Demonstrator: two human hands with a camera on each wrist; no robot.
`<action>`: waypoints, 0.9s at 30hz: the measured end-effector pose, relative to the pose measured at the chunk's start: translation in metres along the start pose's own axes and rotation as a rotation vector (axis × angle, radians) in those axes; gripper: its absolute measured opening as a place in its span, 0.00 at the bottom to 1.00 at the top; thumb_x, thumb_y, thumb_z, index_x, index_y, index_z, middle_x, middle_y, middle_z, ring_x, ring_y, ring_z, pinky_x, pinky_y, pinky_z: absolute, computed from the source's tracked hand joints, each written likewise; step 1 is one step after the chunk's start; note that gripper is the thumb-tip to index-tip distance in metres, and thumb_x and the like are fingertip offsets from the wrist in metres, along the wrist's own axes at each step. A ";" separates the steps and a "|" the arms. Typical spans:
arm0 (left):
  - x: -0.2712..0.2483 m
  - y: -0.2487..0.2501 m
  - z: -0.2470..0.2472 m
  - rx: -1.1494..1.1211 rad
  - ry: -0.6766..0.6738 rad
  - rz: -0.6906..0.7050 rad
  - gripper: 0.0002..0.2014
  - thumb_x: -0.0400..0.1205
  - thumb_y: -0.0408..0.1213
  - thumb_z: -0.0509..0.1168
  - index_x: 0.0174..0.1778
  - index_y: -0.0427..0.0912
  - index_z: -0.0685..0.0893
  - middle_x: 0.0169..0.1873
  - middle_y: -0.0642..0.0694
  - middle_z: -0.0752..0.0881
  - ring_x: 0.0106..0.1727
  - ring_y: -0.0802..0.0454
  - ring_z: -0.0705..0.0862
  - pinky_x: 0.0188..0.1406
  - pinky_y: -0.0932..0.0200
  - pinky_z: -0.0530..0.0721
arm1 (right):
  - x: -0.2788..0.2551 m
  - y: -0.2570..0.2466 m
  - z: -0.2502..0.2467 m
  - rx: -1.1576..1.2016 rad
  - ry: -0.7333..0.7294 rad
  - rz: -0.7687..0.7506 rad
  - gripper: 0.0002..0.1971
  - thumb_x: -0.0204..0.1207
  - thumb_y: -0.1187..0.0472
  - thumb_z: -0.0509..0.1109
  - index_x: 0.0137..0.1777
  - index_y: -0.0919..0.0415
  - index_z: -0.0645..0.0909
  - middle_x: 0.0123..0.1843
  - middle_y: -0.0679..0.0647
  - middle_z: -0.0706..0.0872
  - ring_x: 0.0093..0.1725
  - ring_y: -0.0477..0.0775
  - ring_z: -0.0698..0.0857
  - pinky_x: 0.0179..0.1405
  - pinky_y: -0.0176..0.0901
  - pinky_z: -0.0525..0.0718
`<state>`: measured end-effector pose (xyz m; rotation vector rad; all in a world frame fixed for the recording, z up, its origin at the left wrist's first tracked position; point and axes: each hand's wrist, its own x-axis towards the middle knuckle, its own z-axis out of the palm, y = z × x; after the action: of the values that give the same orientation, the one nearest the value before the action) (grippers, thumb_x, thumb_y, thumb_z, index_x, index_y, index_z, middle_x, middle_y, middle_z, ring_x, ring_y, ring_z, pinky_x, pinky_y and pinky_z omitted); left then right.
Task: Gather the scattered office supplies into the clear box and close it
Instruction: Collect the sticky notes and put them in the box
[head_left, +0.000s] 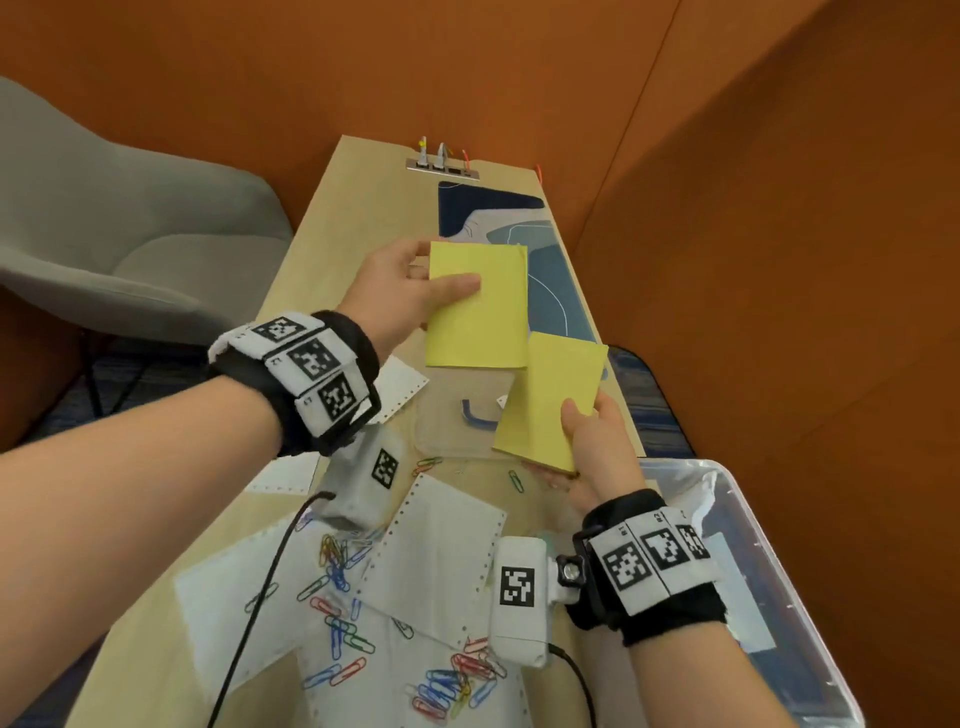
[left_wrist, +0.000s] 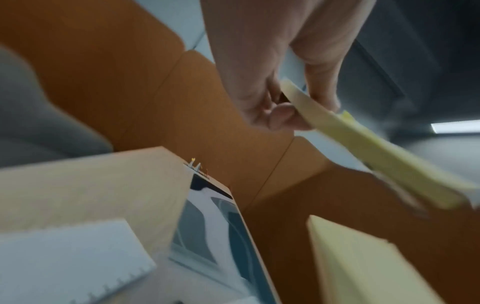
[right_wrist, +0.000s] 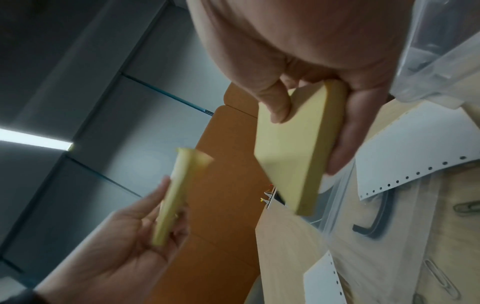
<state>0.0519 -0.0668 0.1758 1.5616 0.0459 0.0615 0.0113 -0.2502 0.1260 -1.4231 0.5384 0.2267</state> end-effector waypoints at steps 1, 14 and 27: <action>-0.005 0.005 0.007 -0.057 -0.065 -0.061 0.20 0.76 0.33 0.69 0.64 0.41 0.76 0.54 0.44 0.86 0.51 0.49 0.86 0.43 0.61 0.87 | -0.004 -0.002 -0.002 0.025 -0.048 -0.002 0.17 0.86 0.59 0.53 0.74 0.50 0.65 0.66 0.55 0.74 0.64 0.63 0.76 0.45 0.61 0.86; -0.047 -0.004 0.105 0.357 0.027 0.056 0.21 0.78 0.47 0.66 0.62 0.41 0.72 0.48 0.49 0.78 0.47 0.51 0.77 0.46 0.56 0.74 | -0.034 -0.023 -0.059 0.183 -0.460 -0.125 0.20 0.81 0.63 0.62 0.71 0.51 0.68 0.63 0.55 0.81 0.53 0.56 0.85 0.30 0.43 0.90; -0.042 0.034 0.151 0.682 -0.376 0.018 0.30 0.67 0.51 0.76 0.63 0.46 0.78 0.59 0.47 0.83 0.60 0.50 0.82 0.66 0.49 0.80 | -0.039 -0.032 -0.135 0.023 -0.478 -0.173 0.19 0.77 0.69 0.66 0.67 0.55 0.76 0.58 0.56 0.87 0.53 0.59 0.88 0.28 0.42 0.90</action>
<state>0.0202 -0.2204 0.2105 2.2297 -0.2697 -0.2595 -0.0369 -0.3798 0.1661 -1.3262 0.0257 0.4055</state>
